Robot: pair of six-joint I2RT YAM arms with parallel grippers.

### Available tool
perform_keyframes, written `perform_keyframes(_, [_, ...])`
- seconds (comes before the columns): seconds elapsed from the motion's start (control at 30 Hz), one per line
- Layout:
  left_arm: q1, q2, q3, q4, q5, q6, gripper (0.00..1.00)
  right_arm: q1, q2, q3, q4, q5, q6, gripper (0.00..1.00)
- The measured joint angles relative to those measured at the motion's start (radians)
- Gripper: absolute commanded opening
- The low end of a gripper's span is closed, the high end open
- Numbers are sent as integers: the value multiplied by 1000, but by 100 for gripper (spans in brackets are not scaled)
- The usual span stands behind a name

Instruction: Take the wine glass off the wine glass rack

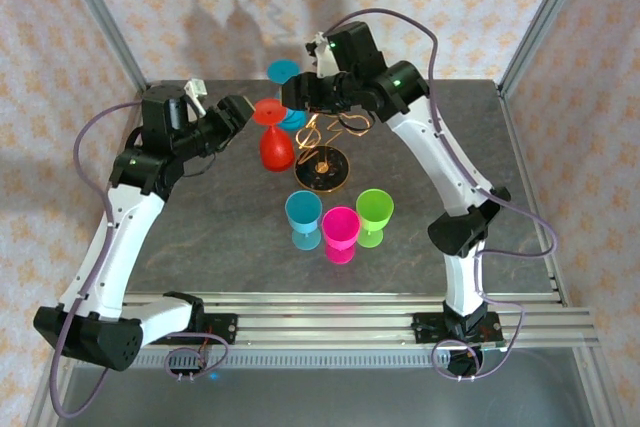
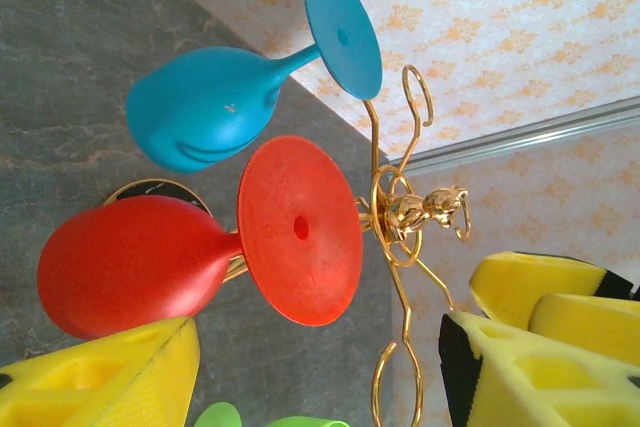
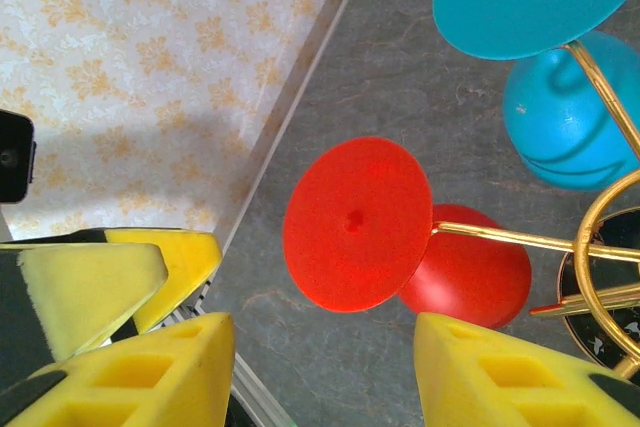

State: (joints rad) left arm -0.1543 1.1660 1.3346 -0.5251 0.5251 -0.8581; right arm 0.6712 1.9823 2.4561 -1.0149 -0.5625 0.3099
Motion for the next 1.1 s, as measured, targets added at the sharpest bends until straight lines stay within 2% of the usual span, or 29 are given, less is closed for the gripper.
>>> perform_keyframes(1.1, [7,-5,-26,0,17,22,60,0,83,16,6,-38,12,42])
